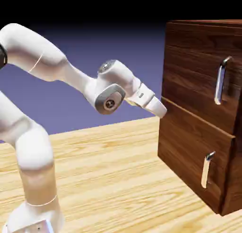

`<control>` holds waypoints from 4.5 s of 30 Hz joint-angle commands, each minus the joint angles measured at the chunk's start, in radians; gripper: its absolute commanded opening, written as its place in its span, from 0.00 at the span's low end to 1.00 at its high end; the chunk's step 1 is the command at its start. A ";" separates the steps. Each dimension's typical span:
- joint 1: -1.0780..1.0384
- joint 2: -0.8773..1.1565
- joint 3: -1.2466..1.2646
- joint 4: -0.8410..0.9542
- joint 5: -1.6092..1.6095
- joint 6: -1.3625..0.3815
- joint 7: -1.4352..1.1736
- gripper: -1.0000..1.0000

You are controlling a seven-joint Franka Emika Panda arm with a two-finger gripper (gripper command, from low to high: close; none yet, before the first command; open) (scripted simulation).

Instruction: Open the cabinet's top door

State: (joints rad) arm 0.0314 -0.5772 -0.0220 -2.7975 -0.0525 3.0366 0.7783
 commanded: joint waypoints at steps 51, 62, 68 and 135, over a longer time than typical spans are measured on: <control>0.822 -0.304 -0.931 0.527 -2.218 -0.017 1.578 0.50; 0.999 -0.370 -1.132 0.640 -2.696 -0.020 1.919 0.50; 1.118 -0.372 -1.227 0.726 -2.825 -0.027 2.007 0.50; 0.208 -0.222 0.786 0.265 -0.901 -1.723 1.867 0.00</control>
State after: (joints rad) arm 0.2390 -0.7994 0.7636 -2.5323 -0.9542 1.3152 2.6450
